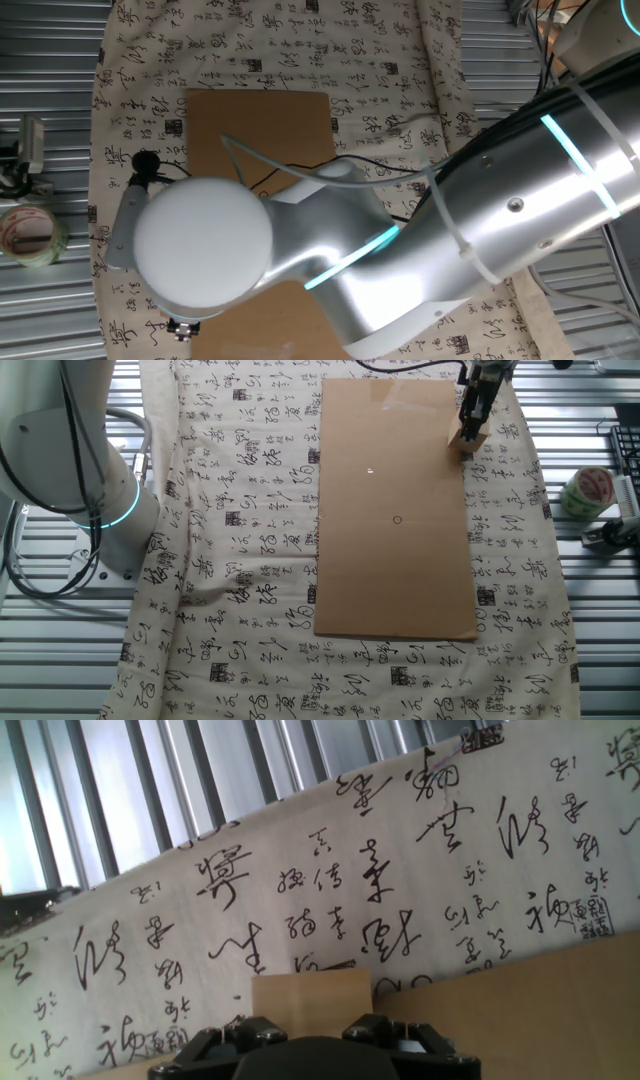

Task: Grab the block and place it at the designated location

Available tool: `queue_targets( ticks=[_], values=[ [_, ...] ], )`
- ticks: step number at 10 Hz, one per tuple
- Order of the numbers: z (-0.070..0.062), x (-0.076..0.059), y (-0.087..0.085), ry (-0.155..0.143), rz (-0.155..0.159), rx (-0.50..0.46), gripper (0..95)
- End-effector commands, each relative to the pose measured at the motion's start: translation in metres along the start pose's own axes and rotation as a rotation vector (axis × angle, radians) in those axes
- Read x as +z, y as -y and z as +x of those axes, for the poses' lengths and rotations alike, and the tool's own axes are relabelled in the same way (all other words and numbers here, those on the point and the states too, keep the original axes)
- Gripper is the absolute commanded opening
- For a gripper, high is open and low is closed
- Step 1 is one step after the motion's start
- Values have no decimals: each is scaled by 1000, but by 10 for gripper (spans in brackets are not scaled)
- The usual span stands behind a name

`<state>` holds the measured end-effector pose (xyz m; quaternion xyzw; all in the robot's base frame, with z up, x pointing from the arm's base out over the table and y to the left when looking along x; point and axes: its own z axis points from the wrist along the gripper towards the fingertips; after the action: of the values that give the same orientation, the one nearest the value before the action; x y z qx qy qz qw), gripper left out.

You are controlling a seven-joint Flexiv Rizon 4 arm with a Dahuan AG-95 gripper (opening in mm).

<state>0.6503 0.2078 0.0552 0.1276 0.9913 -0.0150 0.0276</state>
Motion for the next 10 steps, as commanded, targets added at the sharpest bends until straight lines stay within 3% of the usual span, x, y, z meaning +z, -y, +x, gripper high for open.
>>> queue_targets(
  ticks=[1, 7, 10],
  values=[
    [1, 1, 1, 3, -4, 1, 0],
    [2, 3, 5, -3, -13, -10, 0],
    [6, -5, 7, -26, -20, -18, 0]
  ],
)
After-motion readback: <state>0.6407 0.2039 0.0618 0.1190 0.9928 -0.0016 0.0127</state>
